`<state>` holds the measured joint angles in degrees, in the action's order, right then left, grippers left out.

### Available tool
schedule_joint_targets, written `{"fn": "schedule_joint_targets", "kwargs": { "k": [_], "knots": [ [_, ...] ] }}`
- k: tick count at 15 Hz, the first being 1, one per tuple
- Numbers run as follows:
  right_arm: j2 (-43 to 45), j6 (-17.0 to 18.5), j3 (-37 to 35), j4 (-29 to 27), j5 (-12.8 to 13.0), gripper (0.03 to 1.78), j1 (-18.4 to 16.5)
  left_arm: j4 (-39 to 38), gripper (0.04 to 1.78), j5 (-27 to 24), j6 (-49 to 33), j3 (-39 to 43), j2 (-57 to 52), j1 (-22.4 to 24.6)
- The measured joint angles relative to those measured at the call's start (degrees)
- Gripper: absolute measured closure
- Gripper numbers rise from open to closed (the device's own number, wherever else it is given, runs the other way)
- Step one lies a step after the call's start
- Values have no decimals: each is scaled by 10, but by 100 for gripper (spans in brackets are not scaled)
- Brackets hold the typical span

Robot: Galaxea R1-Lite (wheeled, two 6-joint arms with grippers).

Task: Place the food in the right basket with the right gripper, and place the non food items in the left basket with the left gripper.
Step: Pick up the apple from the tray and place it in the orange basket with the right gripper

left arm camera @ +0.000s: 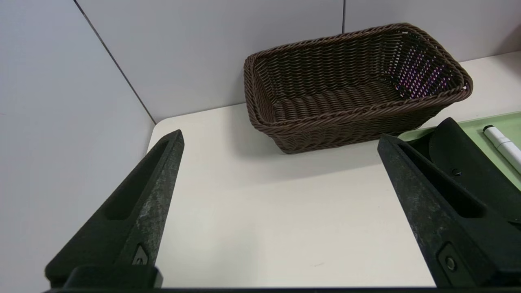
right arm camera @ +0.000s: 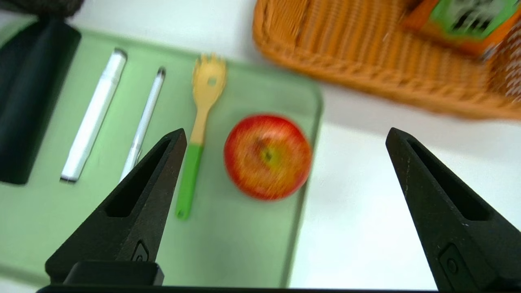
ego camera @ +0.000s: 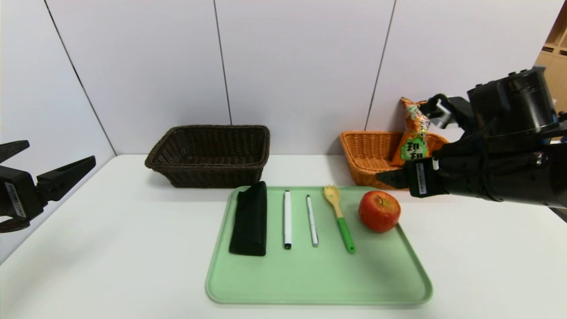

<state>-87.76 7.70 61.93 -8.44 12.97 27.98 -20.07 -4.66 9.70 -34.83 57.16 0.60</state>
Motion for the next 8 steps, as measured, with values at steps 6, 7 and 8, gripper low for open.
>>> {"fn": "schedule_joint_targets", "kwargs": {
  "k": [6,7,8],
  "knots": [
    [-65,44,5,-23,-4,12,9,0,13,1,1,9,-7,0],
    [-78,45,7,-22,-5,12,9,0,13,1,1,10,-9,0],
    [-89,46,10,-22,-5,12,9,1,13,1,1,11,-10,0]
  ]
}}
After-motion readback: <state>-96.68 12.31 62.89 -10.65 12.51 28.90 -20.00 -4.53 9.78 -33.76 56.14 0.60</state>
